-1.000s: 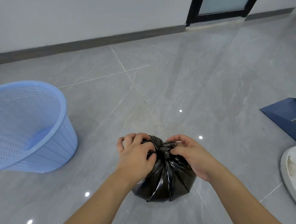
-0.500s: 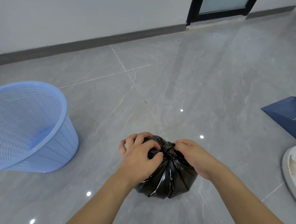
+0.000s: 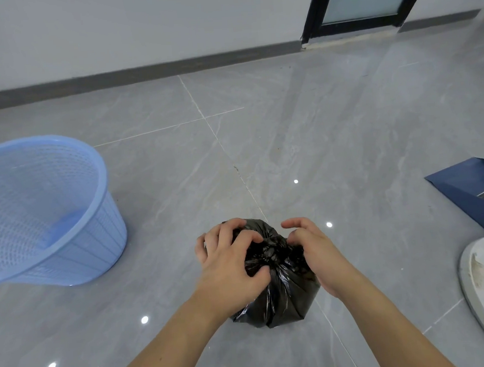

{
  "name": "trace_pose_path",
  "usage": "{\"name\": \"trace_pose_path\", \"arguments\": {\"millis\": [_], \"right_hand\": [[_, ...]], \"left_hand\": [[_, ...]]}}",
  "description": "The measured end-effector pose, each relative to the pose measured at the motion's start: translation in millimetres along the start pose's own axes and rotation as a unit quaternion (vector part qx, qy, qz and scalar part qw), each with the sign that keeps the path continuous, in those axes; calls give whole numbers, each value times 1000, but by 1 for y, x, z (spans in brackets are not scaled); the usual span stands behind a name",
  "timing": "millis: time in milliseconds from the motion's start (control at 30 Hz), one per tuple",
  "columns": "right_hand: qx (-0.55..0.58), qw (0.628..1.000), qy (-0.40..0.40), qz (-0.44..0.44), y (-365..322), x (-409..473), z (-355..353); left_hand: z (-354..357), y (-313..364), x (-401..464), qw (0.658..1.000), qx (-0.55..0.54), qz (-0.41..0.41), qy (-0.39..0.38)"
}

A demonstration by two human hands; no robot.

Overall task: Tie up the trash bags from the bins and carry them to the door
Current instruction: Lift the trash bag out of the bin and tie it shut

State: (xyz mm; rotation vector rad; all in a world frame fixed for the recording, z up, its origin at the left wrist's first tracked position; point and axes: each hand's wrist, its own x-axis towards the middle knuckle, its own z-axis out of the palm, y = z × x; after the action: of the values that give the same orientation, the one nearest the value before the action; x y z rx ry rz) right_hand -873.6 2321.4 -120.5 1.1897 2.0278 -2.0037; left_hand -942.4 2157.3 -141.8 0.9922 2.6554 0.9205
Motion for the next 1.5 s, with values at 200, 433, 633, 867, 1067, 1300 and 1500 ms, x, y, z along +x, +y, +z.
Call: {"name": "trace_pose_path", "arguments": {"millis": [200,433,633,867,1067,1300,1500], "right_hand": [[-7,995,70,-73,2,5,-3],[-81,970,122,-196,5,10,2],[-168,944,136,-250,5,12,3],[-363,861,216,-283,-2,18,-19],[-407,849,200,-273,2,17,-8],[-394,852,214,-271,4,18,-16],[-324,906,117,-247,29,15,0]], "left_hand": [[3,13,5,998,36,-17,45],[-32,41,18,933,-283,-205,-85],[-44,44,31,861,-337,-338,-173],[-39,7,14,980,-17,-148,-129],[-42,0,15,979,7,-135,-154],[-55,-17,14,974,-14,-145,-174],[-29,-19,15,984,-58,-149,-81]]}}
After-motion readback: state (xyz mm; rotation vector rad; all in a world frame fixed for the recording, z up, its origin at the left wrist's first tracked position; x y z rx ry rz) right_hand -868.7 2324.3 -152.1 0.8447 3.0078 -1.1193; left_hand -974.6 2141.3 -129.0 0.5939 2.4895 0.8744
